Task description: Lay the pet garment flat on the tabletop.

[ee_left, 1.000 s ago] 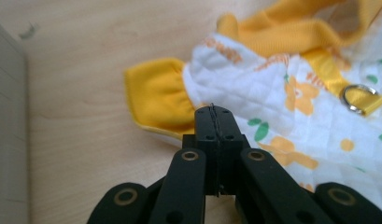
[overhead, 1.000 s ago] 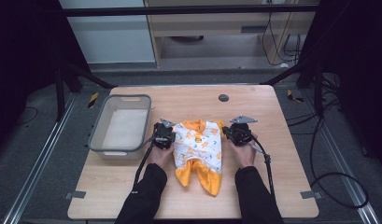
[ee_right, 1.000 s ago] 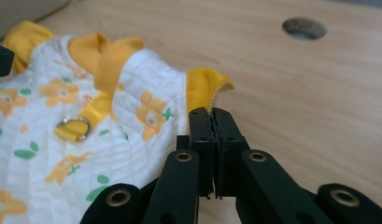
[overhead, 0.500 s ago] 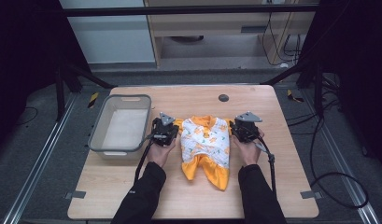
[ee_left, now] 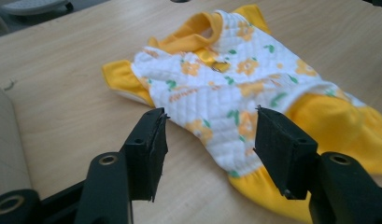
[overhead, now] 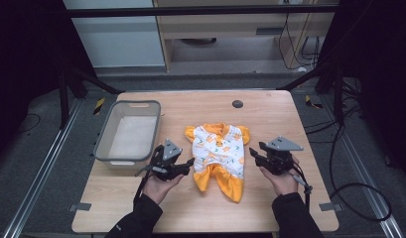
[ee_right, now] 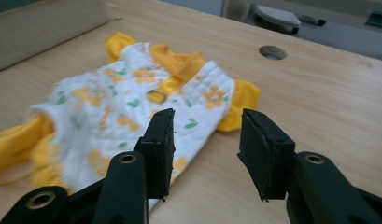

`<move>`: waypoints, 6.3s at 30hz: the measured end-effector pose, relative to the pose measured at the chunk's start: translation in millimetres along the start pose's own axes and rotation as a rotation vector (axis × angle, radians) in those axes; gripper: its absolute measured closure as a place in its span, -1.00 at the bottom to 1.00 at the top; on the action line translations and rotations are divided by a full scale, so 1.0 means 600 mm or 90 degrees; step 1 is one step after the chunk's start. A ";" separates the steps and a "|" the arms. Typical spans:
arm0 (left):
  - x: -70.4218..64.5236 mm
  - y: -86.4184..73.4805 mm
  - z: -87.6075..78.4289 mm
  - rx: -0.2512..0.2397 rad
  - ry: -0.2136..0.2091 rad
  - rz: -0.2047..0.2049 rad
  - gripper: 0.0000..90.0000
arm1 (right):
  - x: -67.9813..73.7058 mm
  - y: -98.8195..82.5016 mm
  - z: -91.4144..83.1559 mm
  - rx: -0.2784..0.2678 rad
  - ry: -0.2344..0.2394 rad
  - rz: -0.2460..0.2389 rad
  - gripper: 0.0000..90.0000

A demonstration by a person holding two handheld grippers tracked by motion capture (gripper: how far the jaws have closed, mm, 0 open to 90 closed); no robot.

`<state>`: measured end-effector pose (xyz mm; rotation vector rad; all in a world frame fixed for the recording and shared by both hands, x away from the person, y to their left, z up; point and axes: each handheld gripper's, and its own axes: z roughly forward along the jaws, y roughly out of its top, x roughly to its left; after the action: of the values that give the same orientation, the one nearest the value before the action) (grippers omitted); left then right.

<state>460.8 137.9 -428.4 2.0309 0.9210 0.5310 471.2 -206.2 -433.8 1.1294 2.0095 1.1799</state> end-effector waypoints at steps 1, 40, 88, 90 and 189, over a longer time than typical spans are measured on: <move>-0.004 -0.006 -0.005 0.005 -0.003 0.001 -0.02 | 0.005 -0.007 -0.008 -0.001 0.011 0.003 0.21; -0.098 -0.074 0.050 0.111 -0.032 0.021 0.79 | 0.119 -0.121 -0.004 0.173 0.145 -0.032 0.83; -0.034 -0.018 0.034 0.077 -0.079 0.032 0.62 | 0.053 -0.067 -0.016 0.055 0.144 0.035 1.00; -0.040 -0.031 0.054 0.112 -0.076 0.043 0.66 | 0.062 -0.072 -0.001 0.083 0.145 0.027 1.00; 0.039 -0.087 -0.063 0.008 -0.040 0.002 0.20 | 0.017 -0.055 0.000 0.024 0.073 0.036 0.13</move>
<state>430.1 195.7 -448.5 2.0496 0.8857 0.4619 453.2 -206.1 -462.9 1.1678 2.1064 1.2661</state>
